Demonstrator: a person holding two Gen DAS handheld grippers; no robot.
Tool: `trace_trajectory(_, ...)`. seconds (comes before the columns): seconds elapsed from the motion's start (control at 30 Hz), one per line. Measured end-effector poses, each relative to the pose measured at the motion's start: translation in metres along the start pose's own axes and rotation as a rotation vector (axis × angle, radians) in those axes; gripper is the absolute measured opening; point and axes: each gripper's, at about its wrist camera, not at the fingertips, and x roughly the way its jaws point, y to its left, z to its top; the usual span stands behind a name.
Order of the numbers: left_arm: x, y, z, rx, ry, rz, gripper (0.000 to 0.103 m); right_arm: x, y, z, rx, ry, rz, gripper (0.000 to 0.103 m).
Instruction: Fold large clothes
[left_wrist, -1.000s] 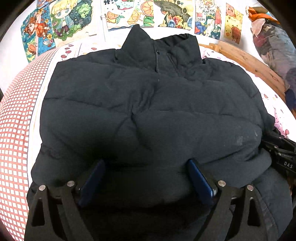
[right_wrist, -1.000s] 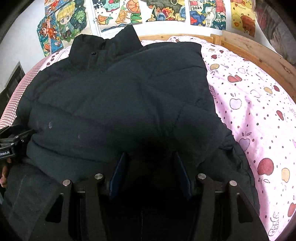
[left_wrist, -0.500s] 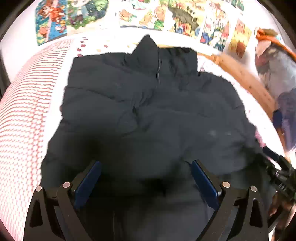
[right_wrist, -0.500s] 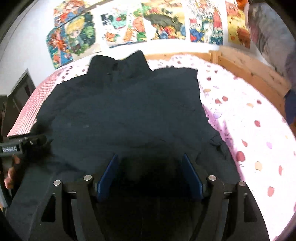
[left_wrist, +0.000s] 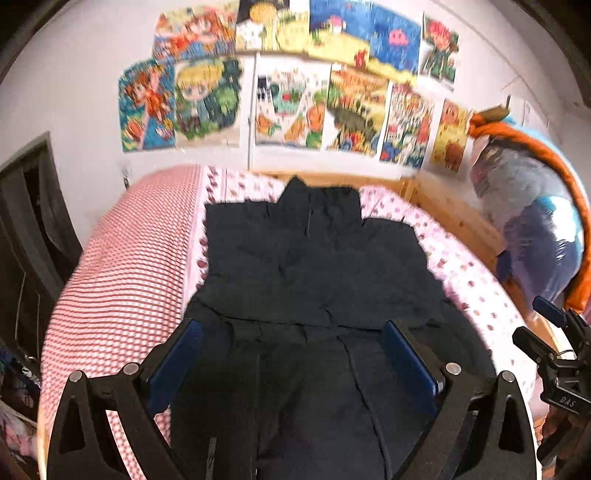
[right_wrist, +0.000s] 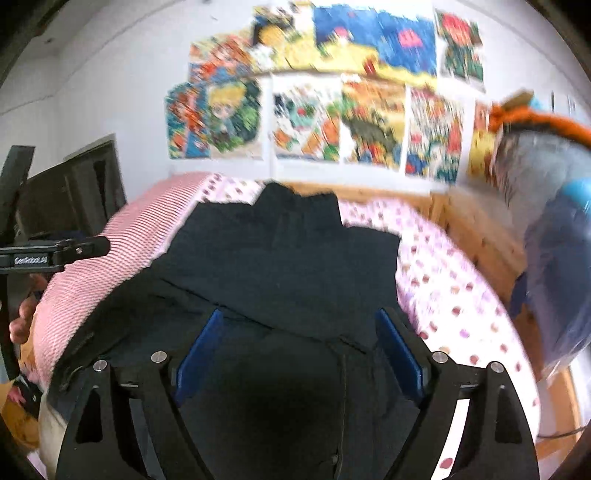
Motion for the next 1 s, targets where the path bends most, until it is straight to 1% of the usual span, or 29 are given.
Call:
trace_trajectory(0.1,-0.039,0.002,-0.004,-0.001,-0.06,0.005,0.101,-0.037,0.013,0.006,-0.043,-0.058,-0.005,0.084)
trace_trajectory(0.23,-0.084,0.001,-0.008,0.001,-0.131,0.012,0.101,-0.072,0.029,0.014,-0.079,-0.116,-0.003,0.088)
trace_trajectory(0.37,-0.115,-0.005,-0.01,0.021,-0.183,0.032,0.102,-0.098,0.038,0.02,-0.116,-0.162,-0.006,0.088)
trace_trajectory(0.5,-0.134,-0.014,-0.005,0.042,-0.216,0.056,0.102,-0.113,0.042,0.028,-0.12,-0.196,0.001,0.089)
trace_trajectory(0.6,-0.145,-0.022,0.002,0.066,-0.235,0.086,0.102,-0.116,0.039,0.038,-0.128,-0.204,0.003,0.089)
trace_trajectory(0.73,-0.152,-0.034,0.018,0.108,-0.249,0.14,0.102,-0.108,0.035,0.055,-0.131,-0.203,0.012,0.089)
trace_trajectory(0.9,-0.15,-0.047,0.044,0.166,-0.271,0.21,0.102,-0.094,0.021,0.084,-0.132,-0.206,0.009,0.089)
trace_trajectory(0.93,-0.149,-0.049,0.048,0.167,-0.272,0.215,0.102,-0.09,0.016,0.091,-0.123,-0.205,0.006,0.089)
trace_trajectory(1.0,-0.143,-0.048,0.06,0.143,-0.279,0.197,0.102,-0.079,0.003,0.105,-0.1,-0.194,0.002,0.089)
